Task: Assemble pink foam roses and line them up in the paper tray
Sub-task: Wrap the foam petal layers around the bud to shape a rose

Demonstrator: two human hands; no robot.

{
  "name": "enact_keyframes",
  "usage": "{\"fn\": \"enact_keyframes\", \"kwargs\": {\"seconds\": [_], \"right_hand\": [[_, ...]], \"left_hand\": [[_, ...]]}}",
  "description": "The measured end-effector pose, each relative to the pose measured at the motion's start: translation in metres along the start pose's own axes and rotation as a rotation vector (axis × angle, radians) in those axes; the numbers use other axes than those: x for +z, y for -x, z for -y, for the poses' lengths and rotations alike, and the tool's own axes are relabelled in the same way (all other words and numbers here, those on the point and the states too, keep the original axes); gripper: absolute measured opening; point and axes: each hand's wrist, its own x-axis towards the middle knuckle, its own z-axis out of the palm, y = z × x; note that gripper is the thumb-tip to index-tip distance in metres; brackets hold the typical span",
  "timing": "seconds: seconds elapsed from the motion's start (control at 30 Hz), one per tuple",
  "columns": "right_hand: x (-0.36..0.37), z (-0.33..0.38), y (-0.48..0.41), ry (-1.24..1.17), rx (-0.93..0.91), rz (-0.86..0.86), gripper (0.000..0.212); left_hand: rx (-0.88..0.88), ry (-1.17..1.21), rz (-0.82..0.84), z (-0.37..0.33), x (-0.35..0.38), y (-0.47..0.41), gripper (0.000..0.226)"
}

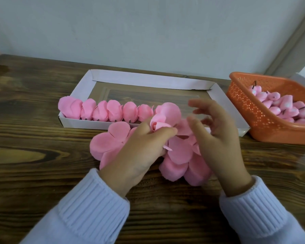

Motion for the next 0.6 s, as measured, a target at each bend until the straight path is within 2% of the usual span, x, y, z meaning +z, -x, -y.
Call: {"fn": "enact_keyframes", "kwargs": {"seconds": [0.1, 0.17, 0.27, 0.37, 0.47, 0.6], "right_hand": [[-0.0013, -0.0049, -0.0039, -0.175, 0.227, 0.022, 0.029], [-0.0018, -0.0039, -0.0032, -0.275, 0.292, 0.073, 0.022], [-0.0028, -0.0028, -0.0016, -0.231, 0.200, 0.081, 0.010], [-0.0051, -0.0044, -0.0024, -0.266, 0.161, 0.019, 0.017], [-0.0070, -0.0032, -0.0030, -0.273, 0.089, 0.043, 0.020], [-0.0071, 0.0018, -0.0010, -0.235, -0.052, 0.086, 0.023]], "left_hand": [[-0.011, -0.045, 0.099, 0.0002, 0.0003, 0.0004, 0.024], [-0.018, -0.115, 0.208, -0.0005, 0.0011, 0.0021, 0.017], [-0.036, -0.134, 0.299, -0.0017, 0.0020, 0.0047, 0.012], [-0.053, -0.025, 0.206, 0.0014, 0.0011, 0.0017, 0.018], [-0.087, 0.145, 0.148, -0.0004, 0.0024, 0.0013, 0.027], [-0.088, 0.104, 0.188, -0.0002, 0.0006, 0.0019, 0.028]]}}
